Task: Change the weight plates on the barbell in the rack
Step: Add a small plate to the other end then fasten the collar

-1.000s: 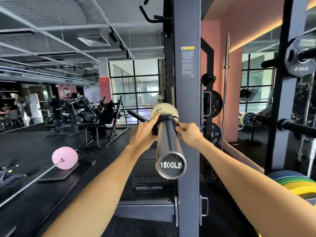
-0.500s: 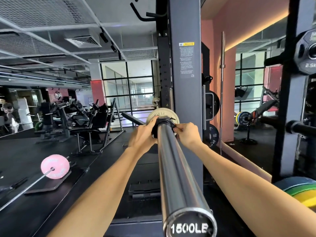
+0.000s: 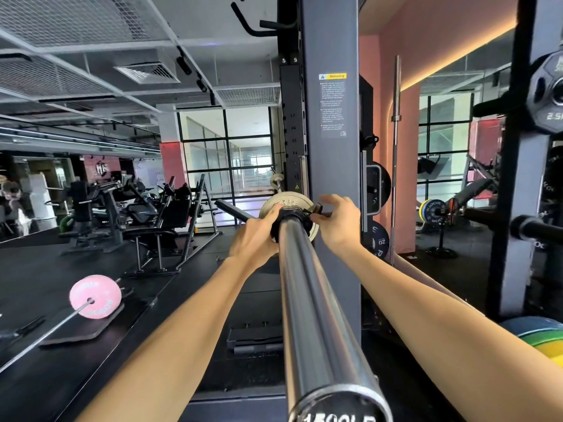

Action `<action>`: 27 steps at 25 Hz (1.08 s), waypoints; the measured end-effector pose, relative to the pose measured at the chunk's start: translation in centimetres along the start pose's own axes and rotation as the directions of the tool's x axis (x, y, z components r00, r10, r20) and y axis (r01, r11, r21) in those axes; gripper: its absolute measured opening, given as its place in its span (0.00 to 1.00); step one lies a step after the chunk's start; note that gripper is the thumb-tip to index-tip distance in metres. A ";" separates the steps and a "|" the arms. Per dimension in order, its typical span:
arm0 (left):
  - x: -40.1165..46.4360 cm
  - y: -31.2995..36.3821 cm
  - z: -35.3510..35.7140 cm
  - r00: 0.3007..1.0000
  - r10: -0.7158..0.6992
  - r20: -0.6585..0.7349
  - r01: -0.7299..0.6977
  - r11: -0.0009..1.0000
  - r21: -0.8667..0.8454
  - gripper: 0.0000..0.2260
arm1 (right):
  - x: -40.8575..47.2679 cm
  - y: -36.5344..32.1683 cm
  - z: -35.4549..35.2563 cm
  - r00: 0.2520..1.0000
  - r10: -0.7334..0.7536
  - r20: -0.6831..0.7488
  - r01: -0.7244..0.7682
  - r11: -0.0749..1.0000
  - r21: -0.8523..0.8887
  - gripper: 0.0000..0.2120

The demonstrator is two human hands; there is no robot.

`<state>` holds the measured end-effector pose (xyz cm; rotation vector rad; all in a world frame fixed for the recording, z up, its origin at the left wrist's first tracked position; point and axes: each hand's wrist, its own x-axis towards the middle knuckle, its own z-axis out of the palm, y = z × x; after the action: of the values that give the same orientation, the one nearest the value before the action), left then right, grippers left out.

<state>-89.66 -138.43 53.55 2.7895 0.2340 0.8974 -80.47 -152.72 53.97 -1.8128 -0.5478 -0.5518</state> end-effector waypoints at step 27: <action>3.2 2.4 -3.6 0.934 -0.276 0.227 0.343 0.869 -0.355 0.28 | -0.1 1.0 0.0 0.953 -0.010 0.301 0.046 0.993 -0.112 0.06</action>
<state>-89.02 -139.58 58.74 2.3479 0.4147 0.5524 -79.94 -153.01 53.23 -2.0196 -0.7617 -0.3331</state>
